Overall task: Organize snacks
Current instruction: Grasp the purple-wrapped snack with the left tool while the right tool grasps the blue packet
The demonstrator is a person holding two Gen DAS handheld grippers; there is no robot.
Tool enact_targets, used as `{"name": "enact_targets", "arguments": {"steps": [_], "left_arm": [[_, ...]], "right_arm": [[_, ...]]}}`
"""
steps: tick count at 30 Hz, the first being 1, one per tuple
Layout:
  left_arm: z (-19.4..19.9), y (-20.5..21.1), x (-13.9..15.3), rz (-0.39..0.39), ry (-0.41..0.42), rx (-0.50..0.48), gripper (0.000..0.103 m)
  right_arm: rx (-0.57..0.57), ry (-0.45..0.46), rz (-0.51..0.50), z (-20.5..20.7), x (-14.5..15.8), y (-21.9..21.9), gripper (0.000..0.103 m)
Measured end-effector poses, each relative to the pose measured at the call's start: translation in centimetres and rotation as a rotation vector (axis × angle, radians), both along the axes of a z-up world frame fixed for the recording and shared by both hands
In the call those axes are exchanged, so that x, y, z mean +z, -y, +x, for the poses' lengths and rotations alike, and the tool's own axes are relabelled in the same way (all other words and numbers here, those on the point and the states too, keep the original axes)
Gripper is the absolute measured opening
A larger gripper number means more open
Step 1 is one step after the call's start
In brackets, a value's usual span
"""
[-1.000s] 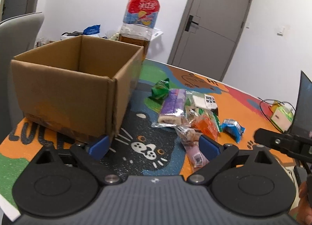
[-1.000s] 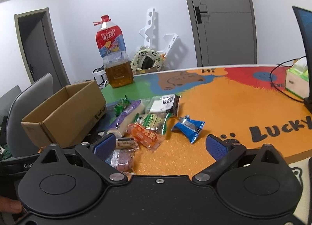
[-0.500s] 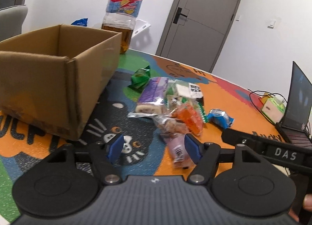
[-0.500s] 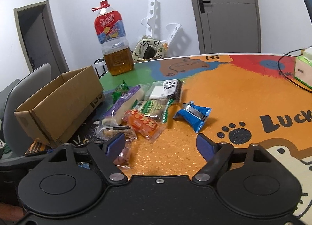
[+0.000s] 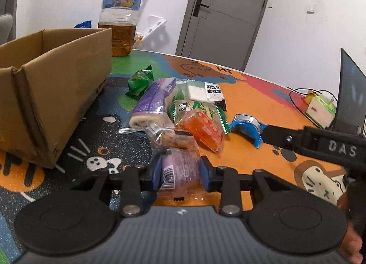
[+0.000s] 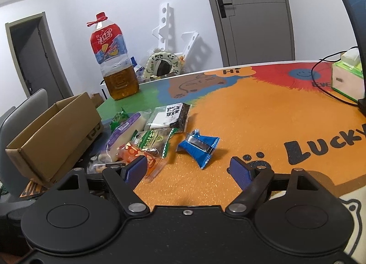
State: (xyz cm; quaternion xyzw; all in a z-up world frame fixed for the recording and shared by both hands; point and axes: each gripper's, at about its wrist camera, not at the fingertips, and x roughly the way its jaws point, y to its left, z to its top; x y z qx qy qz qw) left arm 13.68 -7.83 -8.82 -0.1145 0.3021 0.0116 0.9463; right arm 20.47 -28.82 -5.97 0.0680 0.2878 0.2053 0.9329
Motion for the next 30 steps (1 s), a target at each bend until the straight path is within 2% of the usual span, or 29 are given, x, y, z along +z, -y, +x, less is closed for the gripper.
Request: {"name": "enact_targets", "arguments": {"steps": [12,30], "left_arm": [[-0.7,-2.6,0.5,-0.059,-0.004,0.044,0.03],[1.1,-4.7,2.1,-0.05,0.041,0.108,0.029]], "right_arm": [[0.025,0.037,-0.045,1.1,0.6,-1.8,0.08],[0.014,0.041,-0.041,5.2,0.6,-3.0,0.08]]}}
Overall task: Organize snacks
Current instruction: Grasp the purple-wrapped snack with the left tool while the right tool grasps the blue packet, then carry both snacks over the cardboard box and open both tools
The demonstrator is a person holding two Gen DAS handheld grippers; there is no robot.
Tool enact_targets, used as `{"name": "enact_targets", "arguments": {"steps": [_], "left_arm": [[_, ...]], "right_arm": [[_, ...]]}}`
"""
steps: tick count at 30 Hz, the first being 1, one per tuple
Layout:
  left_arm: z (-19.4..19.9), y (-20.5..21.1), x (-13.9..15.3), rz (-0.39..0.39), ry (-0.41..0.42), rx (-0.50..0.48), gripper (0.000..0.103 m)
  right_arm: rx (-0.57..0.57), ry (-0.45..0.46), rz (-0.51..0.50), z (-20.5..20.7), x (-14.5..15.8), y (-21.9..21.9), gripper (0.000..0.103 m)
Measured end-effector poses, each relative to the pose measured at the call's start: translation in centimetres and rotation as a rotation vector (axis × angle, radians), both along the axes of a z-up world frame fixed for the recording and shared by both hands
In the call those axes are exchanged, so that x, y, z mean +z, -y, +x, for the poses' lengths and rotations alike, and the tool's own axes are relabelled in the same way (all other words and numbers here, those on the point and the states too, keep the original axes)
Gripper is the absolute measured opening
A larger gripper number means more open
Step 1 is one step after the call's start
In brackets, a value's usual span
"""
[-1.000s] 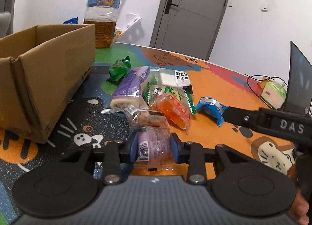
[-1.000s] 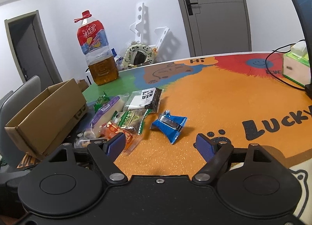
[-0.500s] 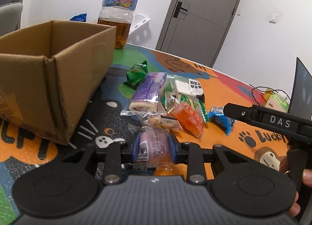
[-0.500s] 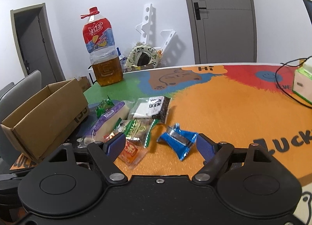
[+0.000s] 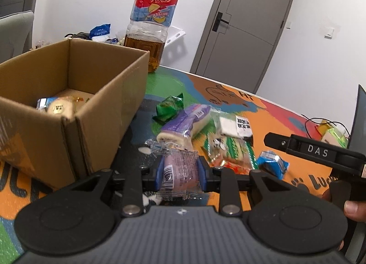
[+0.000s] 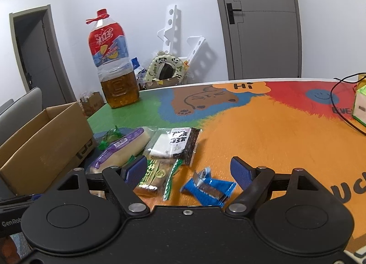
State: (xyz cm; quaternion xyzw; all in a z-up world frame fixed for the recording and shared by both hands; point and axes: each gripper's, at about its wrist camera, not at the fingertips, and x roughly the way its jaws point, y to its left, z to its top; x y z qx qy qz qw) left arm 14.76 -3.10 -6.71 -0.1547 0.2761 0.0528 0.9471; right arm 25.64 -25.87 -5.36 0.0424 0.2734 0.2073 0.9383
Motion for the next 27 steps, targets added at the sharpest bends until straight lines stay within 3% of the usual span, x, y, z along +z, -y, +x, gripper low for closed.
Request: {"name": "enact_targets", "arguments": {"steps": [9,10,13,15,27], "left_arm": [[0.4,0.2,-0.1,0.011,-0.006,0.004,0.029],[0.3,0.2,-0.2,0.01,-0.008,0.005,0.029],[0.3,0.2,-0.2,0.008,-0.009,0.006,0.029],[0.2,0.3,-0.2,0.001,-0.012,0.005,0.029],[-2.0,0.6,1.6,-0.004,0.039,-0.005,0.029]], "right_arm": [[-0.027,-0.075,0.009,2.3,-2.3,0.2,0.078],[-0.025,-0.094,0.019,2.4,-2.7,0.3,0.074],[-0.031,-0.094,0.005,2.1,-2.9,0.4,0.045],[-0.025,-0.105,0.035,2.0,-2.8,0.8,0.039],[-0.042,-0.057,0.084,-1.8,-0.9,2.0,0.033]]}}
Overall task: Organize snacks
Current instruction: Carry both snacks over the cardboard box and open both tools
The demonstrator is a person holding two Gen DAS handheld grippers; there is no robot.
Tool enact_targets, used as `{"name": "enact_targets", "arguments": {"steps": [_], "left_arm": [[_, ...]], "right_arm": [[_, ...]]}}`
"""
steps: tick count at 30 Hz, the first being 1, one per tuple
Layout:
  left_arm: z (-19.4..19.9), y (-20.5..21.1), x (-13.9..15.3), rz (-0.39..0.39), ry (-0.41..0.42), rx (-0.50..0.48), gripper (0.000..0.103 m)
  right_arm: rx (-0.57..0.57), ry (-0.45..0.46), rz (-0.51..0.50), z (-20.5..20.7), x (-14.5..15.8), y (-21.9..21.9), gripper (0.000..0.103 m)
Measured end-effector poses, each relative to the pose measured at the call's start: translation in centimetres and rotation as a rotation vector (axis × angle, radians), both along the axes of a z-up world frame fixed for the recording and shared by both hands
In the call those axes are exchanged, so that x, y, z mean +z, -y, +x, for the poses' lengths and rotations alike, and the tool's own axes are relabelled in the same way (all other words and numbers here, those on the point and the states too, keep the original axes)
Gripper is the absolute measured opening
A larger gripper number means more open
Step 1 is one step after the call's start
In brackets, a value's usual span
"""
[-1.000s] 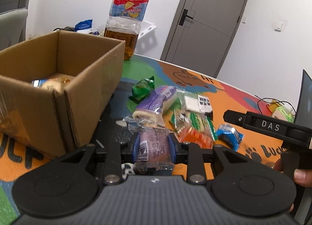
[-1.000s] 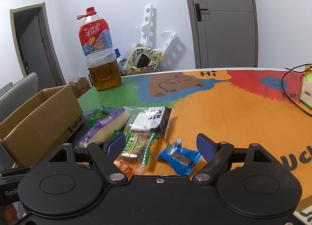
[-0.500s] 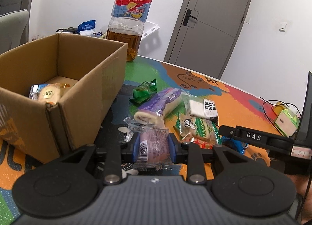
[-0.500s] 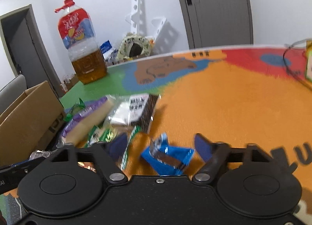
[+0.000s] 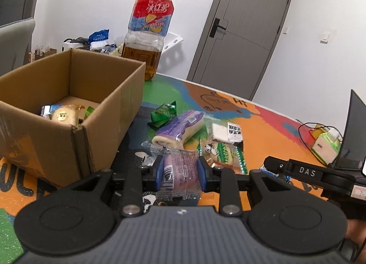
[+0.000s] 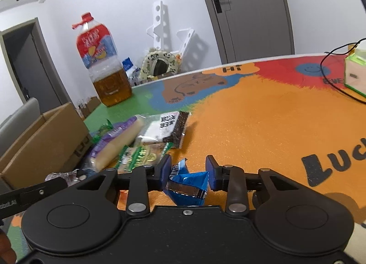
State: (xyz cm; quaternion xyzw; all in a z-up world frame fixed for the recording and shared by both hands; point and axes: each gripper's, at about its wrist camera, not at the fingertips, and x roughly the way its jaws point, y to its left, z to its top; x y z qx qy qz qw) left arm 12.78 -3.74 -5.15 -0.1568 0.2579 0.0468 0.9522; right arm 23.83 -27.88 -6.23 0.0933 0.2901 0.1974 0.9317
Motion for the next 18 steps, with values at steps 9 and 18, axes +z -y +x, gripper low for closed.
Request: {"name": "enact_targets", "arguments": {"steps": [9,18], "left_arm": [[-2.2,-0.2,2.2,0.004,0.06,0.008,0.029],[-3.2,-0.9,2.5,-0.003,0.064,0.008,0.029]], "right_arm": [[0.048,0.052,0.019,-2.3,2.3,-0.7,0.001],[0.008,0.021,-0.004,-2.7,1.8,-0.5,0.03]]}}
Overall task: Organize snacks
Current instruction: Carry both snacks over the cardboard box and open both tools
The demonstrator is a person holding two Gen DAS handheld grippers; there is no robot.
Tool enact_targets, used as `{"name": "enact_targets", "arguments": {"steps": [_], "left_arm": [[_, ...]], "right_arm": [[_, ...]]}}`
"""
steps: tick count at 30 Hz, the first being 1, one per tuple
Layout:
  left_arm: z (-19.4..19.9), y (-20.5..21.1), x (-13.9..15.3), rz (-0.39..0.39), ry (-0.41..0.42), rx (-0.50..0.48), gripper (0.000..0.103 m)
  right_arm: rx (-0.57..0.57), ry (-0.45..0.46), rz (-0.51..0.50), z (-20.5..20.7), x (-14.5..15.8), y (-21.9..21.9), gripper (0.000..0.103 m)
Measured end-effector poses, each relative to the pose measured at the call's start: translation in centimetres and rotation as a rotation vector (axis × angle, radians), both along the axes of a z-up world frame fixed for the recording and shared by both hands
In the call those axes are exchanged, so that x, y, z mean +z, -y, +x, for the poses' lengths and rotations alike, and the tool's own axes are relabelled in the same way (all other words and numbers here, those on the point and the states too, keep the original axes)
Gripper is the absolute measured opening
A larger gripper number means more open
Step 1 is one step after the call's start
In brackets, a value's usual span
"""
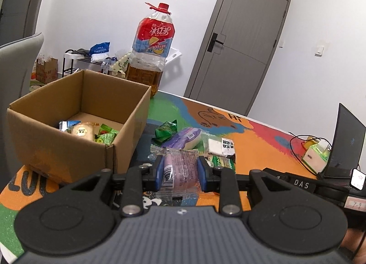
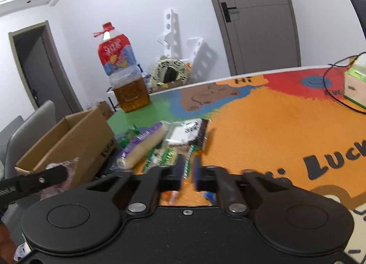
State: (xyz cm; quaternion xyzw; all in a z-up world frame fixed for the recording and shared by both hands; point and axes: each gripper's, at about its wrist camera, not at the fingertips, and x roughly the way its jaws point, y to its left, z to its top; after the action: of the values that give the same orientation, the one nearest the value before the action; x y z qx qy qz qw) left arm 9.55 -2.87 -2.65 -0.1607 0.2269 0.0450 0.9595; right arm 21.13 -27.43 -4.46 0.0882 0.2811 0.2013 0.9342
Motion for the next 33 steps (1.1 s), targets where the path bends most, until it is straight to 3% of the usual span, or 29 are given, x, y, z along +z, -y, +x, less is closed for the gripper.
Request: {"name": "enact_targets", "arguments": {"steps": [4,9,15,16,19,22,33], "left_arm": [[0.4,-0.1,-0.5,-0.008,-0.013,-0.004,0.029],[0.8,0.1,-1.4,-0.009,-0.036,-0.006,0.029],[1.1,0.1,-1.8,-0.007,-0.05,0.001,0.029],[1.1,0.1,-1.8,-0.007,-0.05,0.002,0.029],[1.1,0.0,-1.7,-0.012,-0.047,0.003,0.029],[0.8,-0.1,-1.3,-0.018,-0.032,-0.008,0.029],[-0.2,-1.4,0.7,-0.018,0.026,-0.009,0.029]], "right_arm": [[-0.035,-0.033,-0.019,0.2,-1.1,0.6,0.039],[-0.049,-0.041,-0.054,0.3,-2.4,0.7,0.065],[-0.044,-0.066,-0.076,1.1,-3.6,0.2,0.066],[-0.043,-0.059,-0.084,1.0,-3.8,0.1,0.065],[-0.041,-0.046,-0.145,0.9,-3.7,-0.4,0.033],[-0.022,-0.06,-0.1,0.8,-3.1,-0.1,0.032],[0.007,0.041,-0.051,-1.4,1.0,-1.7,0.031]]}}
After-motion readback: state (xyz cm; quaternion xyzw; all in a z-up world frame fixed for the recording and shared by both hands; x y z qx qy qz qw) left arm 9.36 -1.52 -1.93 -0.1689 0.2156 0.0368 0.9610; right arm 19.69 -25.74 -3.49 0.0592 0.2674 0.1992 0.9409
